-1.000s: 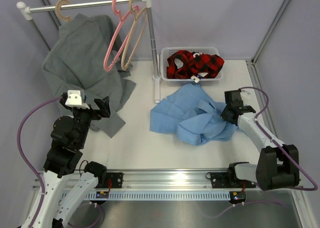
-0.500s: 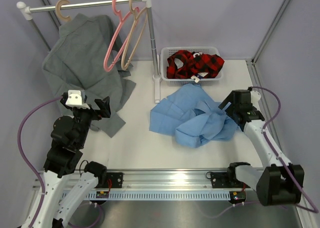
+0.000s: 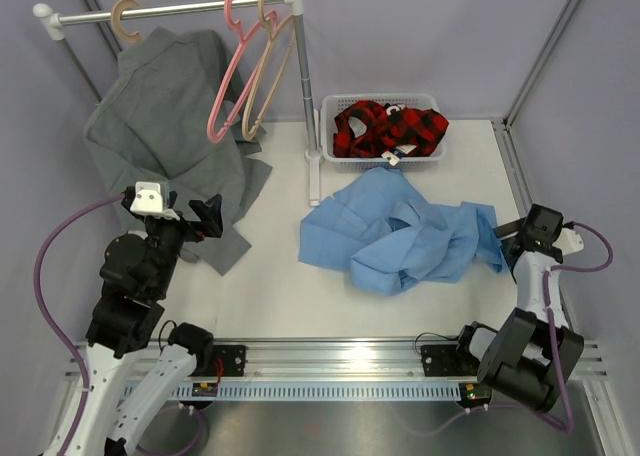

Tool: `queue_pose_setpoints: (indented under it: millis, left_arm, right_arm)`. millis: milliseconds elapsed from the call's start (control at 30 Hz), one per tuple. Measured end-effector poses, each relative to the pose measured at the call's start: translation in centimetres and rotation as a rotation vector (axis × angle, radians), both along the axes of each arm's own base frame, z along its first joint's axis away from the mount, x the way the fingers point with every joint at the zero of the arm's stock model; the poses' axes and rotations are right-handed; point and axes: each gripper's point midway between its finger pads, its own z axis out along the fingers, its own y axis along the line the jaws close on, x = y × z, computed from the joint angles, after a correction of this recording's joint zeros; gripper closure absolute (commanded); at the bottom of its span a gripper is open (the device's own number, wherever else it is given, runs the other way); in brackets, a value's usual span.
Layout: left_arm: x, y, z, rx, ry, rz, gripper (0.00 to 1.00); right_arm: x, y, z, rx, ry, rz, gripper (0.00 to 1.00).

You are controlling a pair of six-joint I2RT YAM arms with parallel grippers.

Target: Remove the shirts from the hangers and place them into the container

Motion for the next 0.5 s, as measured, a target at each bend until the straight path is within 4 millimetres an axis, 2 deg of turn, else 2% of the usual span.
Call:
queue_pose_setpoints:
  millis: [100,233,400,500]
  left_arm:
    - [-0.2,0.0,0.2,-0.005,-0.008,-0.003,0.01]
    - [-0.3,0.0,0.3,-0.01,-0.014,-0.008,0.01]
    - [-0.4,0.0,0.3,-0.01,-0.014,-0.009,0.01]
    - [-0.4,-0.1,0.3,-0.01,-0.014,-0.009,0.01]
  right_arm:
    - [-0.1,0.0,-2.2,0.075,0.019,-0.022,0.05]
    - [0.7,0.2,-4.3,0.157,0.014,-0.017,0.08]
    - [1.1,0.4,-5.3,0.195,0.01,-0.011,0.16]
    - [1.4,0.5,-5.4,0.198,0.004,-0.006,0.37]
